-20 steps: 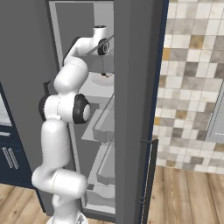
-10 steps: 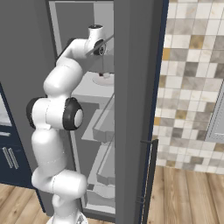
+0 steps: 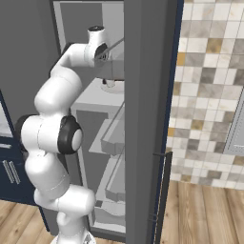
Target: Transport the chicken drumstick from the fridge to the microwave and turn on the microwave.
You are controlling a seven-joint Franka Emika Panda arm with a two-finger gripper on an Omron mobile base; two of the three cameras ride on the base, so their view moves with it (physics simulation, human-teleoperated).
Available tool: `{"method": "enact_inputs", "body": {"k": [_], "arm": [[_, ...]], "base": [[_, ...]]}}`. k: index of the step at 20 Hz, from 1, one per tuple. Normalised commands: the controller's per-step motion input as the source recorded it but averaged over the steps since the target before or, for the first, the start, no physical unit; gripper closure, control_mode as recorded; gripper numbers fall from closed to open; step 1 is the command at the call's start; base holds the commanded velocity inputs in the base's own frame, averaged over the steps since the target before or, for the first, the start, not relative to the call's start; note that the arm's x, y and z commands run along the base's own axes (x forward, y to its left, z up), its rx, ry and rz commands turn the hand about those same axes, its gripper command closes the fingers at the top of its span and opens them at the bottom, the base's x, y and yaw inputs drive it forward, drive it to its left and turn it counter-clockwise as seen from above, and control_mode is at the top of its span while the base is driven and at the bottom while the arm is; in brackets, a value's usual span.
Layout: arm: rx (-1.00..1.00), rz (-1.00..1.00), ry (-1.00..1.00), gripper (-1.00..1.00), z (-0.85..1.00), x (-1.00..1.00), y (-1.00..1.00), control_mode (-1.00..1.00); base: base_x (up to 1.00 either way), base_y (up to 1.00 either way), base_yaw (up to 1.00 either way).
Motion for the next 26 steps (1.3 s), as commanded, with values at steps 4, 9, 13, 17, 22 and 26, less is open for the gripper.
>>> {"method": "enact_inputs", "body": {"k": [4,9,13,17,22,26], "arm": [[0.0,-0.02,0.0,1.0,0.24,-0.51,0.07,-1.0],[0.02,-0.08,0.0,1.0,0.15,-0.54,0.06,-1.0],[0.0,-0.17,0.0,1.0,0.02,-0.59,0.13,-1.0],[0.0,-0.18,0.0,1.0,0.0,-0.56,0.19,-1.0],[0.03,-0.17,0.0,1.0,0.0,-0.54,0.17,-1.0],[0.06,-0.22,0.0,1.0,0.01,-0.51,0.14,-1.0]], "base": [[0.0,0.0,0.0],[0.0,0.0,0.0],[0.0,0.0,0.0],[0.0,0.0,0.0],[0.0,0.0,0.0],[0.0,0.0,0.0]]}}
